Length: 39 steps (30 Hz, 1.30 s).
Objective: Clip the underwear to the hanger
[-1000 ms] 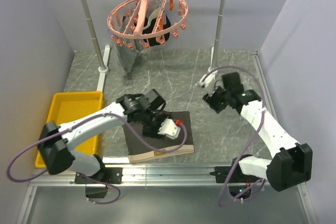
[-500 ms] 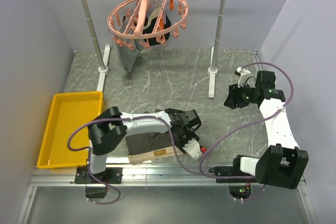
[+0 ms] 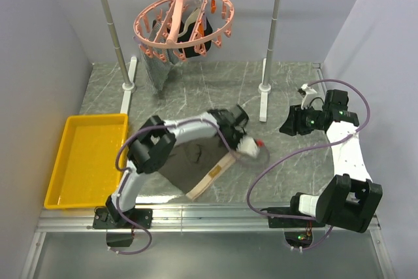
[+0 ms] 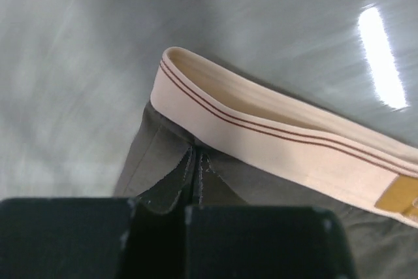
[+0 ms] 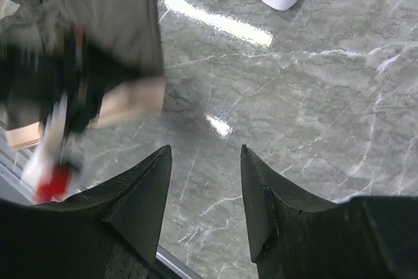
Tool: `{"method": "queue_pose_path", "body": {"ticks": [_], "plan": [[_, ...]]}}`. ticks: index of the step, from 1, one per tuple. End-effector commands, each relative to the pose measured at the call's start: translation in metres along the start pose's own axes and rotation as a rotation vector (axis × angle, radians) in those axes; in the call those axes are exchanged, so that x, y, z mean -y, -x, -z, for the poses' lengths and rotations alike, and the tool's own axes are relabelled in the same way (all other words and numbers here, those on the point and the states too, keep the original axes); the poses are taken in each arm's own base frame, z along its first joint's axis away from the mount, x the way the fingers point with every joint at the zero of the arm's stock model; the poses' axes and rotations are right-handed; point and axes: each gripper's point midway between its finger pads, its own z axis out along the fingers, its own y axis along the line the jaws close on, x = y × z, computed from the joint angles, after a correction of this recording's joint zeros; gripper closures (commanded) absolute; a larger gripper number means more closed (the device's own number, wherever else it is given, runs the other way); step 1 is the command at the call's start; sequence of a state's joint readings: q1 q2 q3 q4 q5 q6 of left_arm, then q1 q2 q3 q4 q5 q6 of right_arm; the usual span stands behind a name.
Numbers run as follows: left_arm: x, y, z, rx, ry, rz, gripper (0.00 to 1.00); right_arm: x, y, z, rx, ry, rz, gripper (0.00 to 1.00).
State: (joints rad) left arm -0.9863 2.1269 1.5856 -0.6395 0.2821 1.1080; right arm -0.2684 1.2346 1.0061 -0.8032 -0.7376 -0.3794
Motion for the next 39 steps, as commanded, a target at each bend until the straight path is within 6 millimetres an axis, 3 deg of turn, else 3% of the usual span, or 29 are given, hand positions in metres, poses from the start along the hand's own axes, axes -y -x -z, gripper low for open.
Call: {"method": "queue_pose_path", "body": {"ticks": [1,2,4,5,7,8,10,11,12,13,14,16,19,22,23,25,26,28,29,30,34,36,39], "plan": [[-0.042,-0.066,0.014,-0.024,0.076,0.289,1.00,-0.003,0.010,0.004,0.026,0.022,0.008,0.46],[-0.052,-0.097,0.024,-0.042,0.103,0.408,1.00,-0.002,0.011,0.004,0.029,0.021,0.009,0.46],[-0.061,-0.132,0.037,-0.065,0.150,0.541,1.00,-0.001,0.011,0.004,0.031,0.018,0.012,0.46],[-0.066,-0.164,0.050,-0.073,0.197,0.678,1.00,-0.001,0.010,0.003,0.027,0.018,0.010,0.46],[-0.065,-0.200,0.063,-0.111,0.243,0.810,1.00,-0.001,0.011,0.004,0.025,0.024,0.024,0.46],[-0.057,-0.229,0.073,-0.134,0.261,0.930,1.00,-0.001,0.010,0.003,0.016,0.030,0.018,0.46],[-0.044,-0.258,0.085,-0.164,0.280,1.035,1.00,-0.002,0.011,0.004,0.012,0.035,0.025,0.46],[-0.025,-0.279,0.090,-0.179,0.269,1.117,1.00,-0.002,0.011,0.004,0.009,0.036,0.028,0.46],[-0.019,-0.283,0.100,-0.177,0.279,1.142,1.00,-0.002,0.012,0.005,0.011,0.037,0.040,0.46],[0.005,-0.295,0.100,-0.210,0.256,1.188,0.99,-0.005,0.011,0.006,0.003,0.044,0.042,0.46],[0.008,-0.292,0.112,-0.214,0.279,1.180,0.97,-0.006,0.014,0.008,0.007,0.054,0.066,0.47],[0.022,-0.288,0.118,-0.229,0.285,1.186,0.84,-0.009,0.014,0.007,-0.005,0.064,0.076,0.47],[0.050,-0.265,0.124,-0.202,0.208,1.250,0.71,-0.022,0.009,0.004,-0.040,0.083,0.117,0.49],[0.067,-0.251,0.131,-0.183,0.175,1.319,0.66,-0.034,-0.002,-0.006,-0.078,0.037,0.185,0.49],[0.071,-0.249,0.137,-0.178,0.190,1.339,0.63,-0.051,-0.009,-0.021,-0.100,0.052,0.232,0.49],[0.070,-0.247,0.146,-0.150,0.221,1.411,0.58,-0.061,-0.011,-0.037,-0.113,-0.002,0.304,0.49],[0.067,-0.243,0.156,-0.123,0.254,1.432,0.58,-0.080,-0.020,-0.048,-0.152,0.027,0.319,0.49],[0.063,-0.245,0.169,-0.095,0.326,1.528,0.56,-0.089,-0.033,-0.067,-0.242,0.023,0.295,0.50],[0.058,-0.243,0.180,-0.065,0.375,1.535,0.56,-0.107,-0.035,-0.073,-0.273,0.059,0.281,0.51],[0.057,-0.242,0.185,-0.050,0.398,1.549,0.50,-0.111,-0.046,-0.084,-0.340,0.083,0.252,0.51],[0.055,-0.239,0.207,-0.019,0.516,1.575,0.47,-0.142,-0.061,-0.104,-0.452,0.178,0.189,0.50],[0.049,-0.234,0.224,0.013,0.588,1.547,0.35,-0.161,-0.065,-0.109,-0.487,0.237,0.156,0.48],[0.050,-0.227,0.237,0.039,0.627,1.509,0.30,-0.171,-0.081,-0.124,-0.571,0.278,0.107,0.46]]}}
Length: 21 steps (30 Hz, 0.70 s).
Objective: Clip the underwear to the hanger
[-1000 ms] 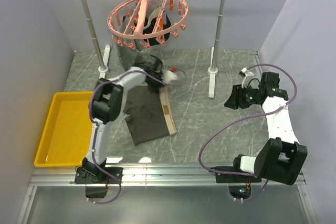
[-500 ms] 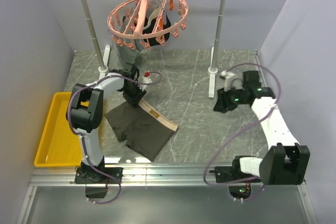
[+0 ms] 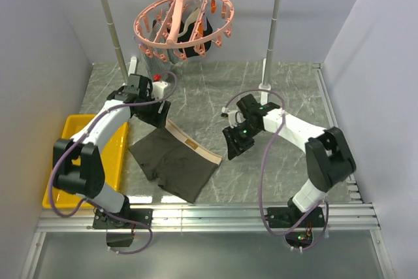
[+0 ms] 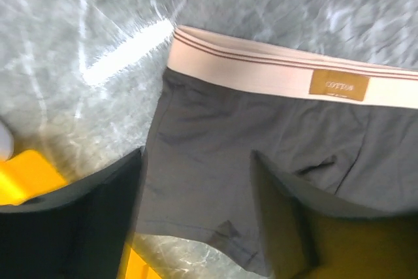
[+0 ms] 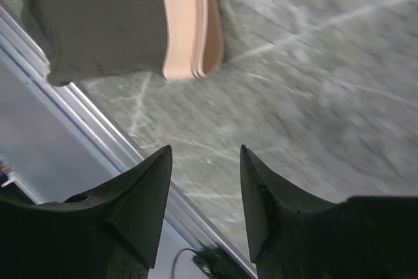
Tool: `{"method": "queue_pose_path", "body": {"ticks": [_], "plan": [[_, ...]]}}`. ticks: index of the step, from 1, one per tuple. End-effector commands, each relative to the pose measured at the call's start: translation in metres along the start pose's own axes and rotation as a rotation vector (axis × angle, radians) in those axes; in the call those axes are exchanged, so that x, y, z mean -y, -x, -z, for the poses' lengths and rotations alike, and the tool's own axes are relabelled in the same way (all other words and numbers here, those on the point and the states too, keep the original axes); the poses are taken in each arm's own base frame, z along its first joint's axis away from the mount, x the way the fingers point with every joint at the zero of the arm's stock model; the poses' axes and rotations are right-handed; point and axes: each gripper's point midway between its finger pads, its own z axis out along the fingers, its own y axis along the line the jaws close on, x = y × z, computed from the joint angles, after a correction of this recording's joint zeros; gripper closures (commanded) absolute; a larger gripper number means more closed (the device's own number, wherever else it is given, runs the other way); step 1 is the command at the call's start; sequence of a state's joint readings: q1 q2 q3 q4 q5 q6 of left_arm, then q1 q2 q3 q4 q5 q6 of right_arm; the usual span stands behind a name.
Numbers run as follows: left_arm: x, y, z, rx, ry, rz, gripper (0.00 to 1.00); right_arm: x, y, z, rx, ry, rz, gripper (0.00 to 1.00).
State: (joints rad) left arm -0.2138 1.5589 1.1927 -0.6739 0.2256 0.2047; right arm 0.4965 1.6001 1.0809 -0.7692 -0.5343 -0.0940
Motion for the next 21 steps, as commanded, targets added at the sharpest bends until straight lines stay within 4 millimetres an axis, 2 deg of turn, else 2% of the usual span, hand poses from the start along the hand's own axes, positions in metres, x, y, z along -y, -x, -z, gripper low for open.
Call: {"method": "queue_pose_path", "body": {"ticks": [1,7,10,14,16,17,18,20,21], "plan": [[0.002,0.012,0.015,0.086,0.025,0.015,0.20,-0.027,0.016,-0.012,-0.009,0.086,-0.032,0.46],[0.003,0.012,0.032,0.152,0.055,0.011,0.17,-0.038,0.019,-0.042,-0.101,0.127,-0.087,0.45],[0.006,0.011,0.038,0.169,0.053,0.012,0.16,-0.035,0.024,-0.055,-0.127,0.132,-0.111,0.46],[0.004,0.004,0.043,0.168,0.072,-0.012,0.16,-0.023,0.023,-0.065,-0.158,0.097,-0.121,0.55],[0.003,0.001,0.044,0.165,0.079,-0.037,0.16,-0.019,0.019,-0.065,-0.168,0.093,-0.109,0.67],[0.003,0.000,0.044,0.164,0.077,-0.042,0.16,-0.016,0.019,-0.064,-0.167,0.087,-0.100,0.76],[0.007,0.000,0.044,0.165,0.058,-0.063,0.16,-0.012,0.020,-0.061,-0.160,0.079,-0.098,0.92],[0.011,-0.003,0.044,0.154,0.032,-0.089,0.17,0.005,0.019,-0.056,-0.163,0.019,-0.025,1.00],[0.013,-0.005,0.044,0.152,0.015,-0.116,0.17,0.017,0.020,-0.051,-0.160,-0.020,-0.010,1.00]]}}
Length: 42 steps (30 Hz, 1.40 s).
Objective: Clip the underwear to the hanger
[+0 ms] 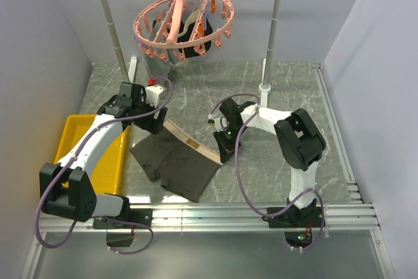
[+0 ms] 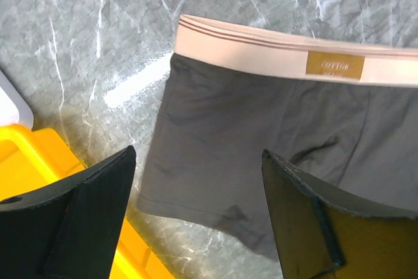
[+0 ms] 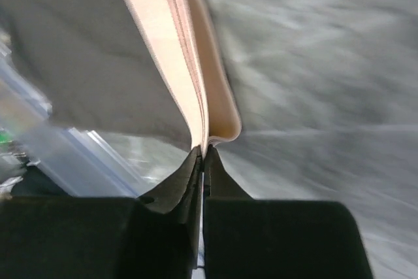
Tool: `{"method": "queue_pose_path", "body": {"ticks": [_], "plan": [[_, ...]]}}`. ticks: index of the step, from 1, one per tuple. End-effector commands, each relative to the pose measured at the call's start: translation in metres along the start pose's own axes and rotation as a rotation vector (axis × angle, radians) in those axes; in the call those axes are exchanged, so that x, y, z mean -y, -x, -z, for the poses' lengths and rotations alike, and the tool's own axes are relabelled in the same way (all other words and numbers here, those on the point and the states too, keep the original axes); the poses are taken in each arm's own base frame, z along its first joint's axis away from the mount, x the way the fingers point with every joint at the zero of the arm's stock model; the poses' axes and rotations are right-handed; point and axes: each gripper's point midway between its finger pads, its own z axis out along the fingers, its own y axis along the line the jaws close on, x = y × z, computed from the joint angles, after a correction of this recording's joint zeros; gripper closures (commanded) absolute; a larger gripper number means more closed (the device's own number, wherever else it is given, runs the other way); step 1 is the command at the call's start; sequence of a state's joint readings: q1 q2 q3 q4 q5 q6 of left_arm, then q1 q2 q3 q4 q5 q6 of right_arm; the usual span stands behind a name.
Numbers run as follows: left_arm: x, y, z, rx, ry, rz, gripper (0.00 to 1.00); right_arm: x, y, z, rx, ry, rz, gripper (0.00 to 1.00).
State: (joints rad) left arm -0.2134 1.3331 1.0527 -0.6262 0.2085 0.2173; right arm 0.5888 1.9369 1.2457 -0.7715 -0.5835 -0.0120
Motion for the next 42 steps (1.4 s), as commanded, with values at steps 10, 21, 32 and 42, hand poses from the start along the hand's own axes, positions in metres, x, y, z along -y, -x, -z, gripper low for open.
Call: {"method": "queue_pose_path", "body": {"ticks": [10,21,32,42], "plan": [[0.043,-0.054,-0.004,-0.106,-0.242,-0.330,0.24,0.070,0.081,0.085,0.202,-0.454,0.402,1.00],[0.063,-0.072,-0.004,-0.077,-0.288,-0.367,0.29,0.077,0.113,0.144,0.370,-0.761,0.359,0.50],[0.038,-0.057,-0.047,-0.085,-0.186,-0.388,0.30,-0.001,0.051,0.111,0.333,-0.292,0.270,0.44],[0.052,-0.117,-0.046,-0.244,-0.260,-0.421,0.30,-0.008,0.058,0.173,0.512,-0.276,0.260,0.44]]}}
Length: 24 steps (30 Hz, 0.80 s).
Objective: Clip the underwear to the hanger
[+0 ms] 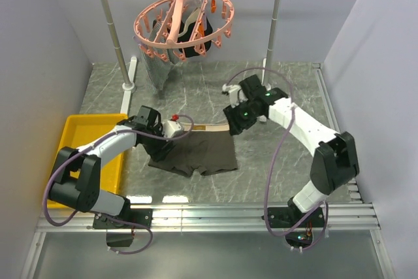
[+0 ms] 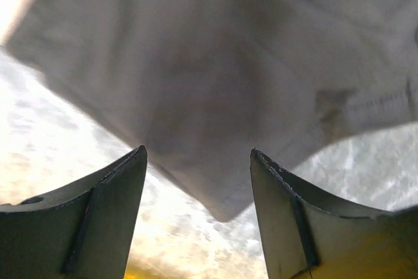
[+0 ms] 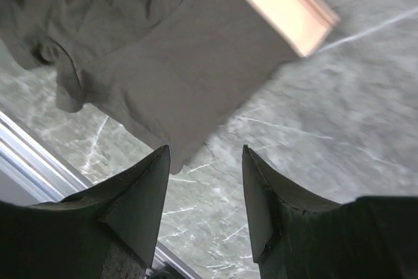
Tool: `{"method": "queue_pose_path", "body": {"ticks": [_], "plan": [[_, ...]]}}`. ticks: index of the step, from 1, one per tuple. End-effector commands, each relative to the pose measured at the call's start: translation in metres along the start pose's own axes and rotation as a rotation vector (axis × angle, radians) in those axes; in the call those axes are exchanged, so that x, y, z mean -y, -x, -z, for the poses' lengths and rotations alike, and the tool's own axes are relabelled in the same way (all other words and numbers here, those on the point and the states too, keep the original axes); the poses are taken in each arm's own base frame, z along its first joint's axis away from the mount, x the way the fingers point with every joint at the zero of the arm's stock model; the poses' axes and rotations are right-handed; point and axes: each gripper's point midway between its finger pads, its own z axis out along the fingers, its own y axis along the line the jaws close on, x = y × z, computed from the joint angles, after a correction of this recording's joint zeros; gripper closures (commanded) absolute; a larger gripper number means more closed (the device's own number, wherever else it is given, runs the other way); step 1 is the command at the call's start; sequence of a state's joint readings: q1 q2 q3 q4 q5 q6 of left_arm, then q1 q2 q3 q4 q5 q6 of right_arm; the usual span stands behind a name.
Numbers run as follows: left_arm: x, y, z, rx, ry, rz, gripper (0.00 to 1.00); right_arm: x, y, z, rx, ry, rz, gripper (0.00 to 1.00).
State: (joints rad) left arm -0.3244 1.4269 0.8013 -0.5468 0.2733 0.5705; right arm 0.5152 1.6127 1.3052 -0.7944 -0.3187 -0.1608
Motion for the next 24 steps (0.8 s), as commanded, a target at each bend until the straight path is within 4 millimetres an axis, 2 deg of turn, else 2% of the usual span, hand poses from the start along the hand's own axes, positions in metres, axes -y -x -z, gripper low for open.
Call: {"method": "queue_pose_path", "body": {"ticks": [1,4,5,7,9,11,12,13,14,15,16,19,21,22,24], "plan": [[0.022,-0.023,0.000,-0.058,-0.049,-0.048,0.31,0.013,0.040,0.057,0.199,-0.009,-0.018,0.44],[0.028,-0.020,0.014,-0.030,-0.042,-0.054,0.30,0.020,0.061,0.089,0.307,-0.027,-0.003,0.43],[0.029,-0.011,0.026,0.019,-0.025,-0.061,0.30,0.026,0.070,0.102,0.357,-0.053,0.018,0.43],[0.040,0.007,0.042,0.110,-0.057,-0.052,0.30,0.024,0.082,0.128,0.451,-0.084,0.062,0.41],[0.048,0.035,0.074,0.276,-0.055,-0.042,0.26,0.018,0.095,0.158,0.571,-0.114,0.111,0.39],[0.049,0.063,0.114,0.455,-0.009,-0.013,0.23,0.012,0.104,0.174,0.666,-0.126,0.139,0.36],[0.049,0.073,0.127,0.515,0.005,0.006,0.21,0.006,0.104,0.190,0.722,-0.138,0.151,0.31],[0.049,0.086,0.145,0.588,0.009,0.064,0.19,0.004,0.102,0.190,0.744,-0.135,0.150,0.27],[0.051,0.096,0.164,0.654,0.028,0.078,0.17,0.002,0.109,0.200,0.805,-0.141,0.154,0.23],[0.047,0.109,0.179,0.726,0.052,0.095,0.14,-0.004,0.109,0.212,0.854,-0.145,0.166,0.08],[0.043,0.117,0.192,0.773,0.066,0.192,0.14,-0.006,0.109,0.217,0.884,-0.147,0.167,0.03],[0.027,0.144,0.228,0.933,0.102,0.379,0.12,-0.009,0.111,0.223,0.955,-0.138,0.139,0.01],[0.004,0.154,0.249,1.027,0.141,0.476,0.12,-0.017,0.111,0.221,0.962,-0.101,0.185,0.01],[-0.009,0.158,0.265,1.081,0.148,0.574,0.12,-0.022,0.111,0.219,0.955,-0.082,0.225,0.01],[-0.027,0.167,0.276,1.119,0.153,0.641,0.13,-0.025,0.114,0.212,0.921,-0.066,0.282,0.00]]}}
